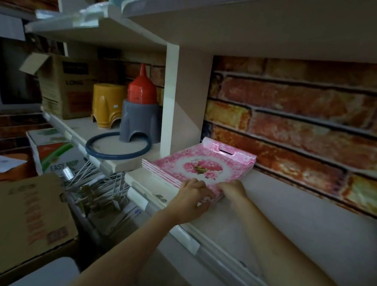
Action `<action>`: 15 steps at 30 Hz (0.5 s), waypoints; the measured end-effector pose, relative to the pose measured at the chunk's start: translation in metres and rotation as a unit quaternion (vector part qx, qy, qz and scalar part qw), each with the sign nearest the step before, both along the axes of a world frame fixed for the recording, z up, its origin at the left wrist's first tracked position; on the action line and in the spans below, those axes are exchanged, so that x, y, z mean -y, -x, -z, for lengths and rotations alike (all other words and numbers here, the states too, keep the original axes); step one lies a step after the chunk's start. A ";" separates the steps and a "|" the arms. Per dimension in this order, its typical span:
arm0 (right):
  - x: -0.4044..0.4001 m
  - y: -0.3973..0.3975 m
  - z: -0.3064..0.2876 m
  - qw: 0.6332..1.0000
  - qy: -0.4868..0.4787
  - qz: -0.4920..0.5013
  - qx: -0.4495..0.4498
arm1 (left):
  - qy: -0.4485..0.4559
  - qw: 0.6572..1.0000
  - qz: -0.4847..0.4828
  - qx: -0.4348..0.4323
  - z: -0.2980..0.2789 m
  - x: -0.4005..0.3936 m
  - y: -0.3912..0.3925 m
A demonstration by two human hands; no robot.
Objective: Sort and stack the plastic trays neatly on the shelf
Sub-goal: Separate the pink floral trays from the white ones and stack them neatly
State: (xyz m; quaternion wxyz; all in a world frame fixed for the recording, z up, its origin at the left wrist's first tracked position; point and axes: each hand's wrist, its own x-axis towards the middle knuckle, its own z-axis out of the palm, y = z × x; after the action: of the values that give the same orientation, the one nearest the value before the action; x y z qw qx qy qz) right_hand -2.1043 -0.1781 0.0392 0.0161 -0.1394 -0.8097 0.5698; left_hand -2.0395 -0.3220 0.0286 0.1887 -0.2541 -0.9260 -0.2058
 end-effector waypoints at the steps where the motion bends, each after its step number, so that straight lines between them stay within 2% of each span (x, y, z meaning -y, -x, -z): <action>1: 0.000 0.005 0.000 1.000 0.007 -0.007 -0.003 | 0.003 1.000 -0.002 0.007 -0.001 -0.001 0.004; 9: 0.003 0.026 -0.002 0.998 0.015 -0.054 -0.012 | 0.007 0.999 -0.034 0.026 -0.005 -0.001 0.020; 12: 0.001 0.019 -0.008 0.995 0.011 -0.094 -0.015 | 0.000 0.998 -0.041 0.038 -0.006 -0.001 0.022; 15: -0.005 0.007 -0.014 0.990 0.018 -0.138 -0.027 | 0.030 0.994 -0.078 0.064 -0.014 -0.009 0.021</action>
State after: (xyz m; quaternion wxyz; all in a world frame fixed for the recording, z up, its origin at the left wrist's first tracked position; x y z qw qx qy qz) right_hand -2.1108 -0.1732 0.0533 -0.0435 -0.0107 -0.8101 0.5845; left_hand -2.0600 -0.3135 0.0430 0.1374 -0.1727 -0.9589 -0.1786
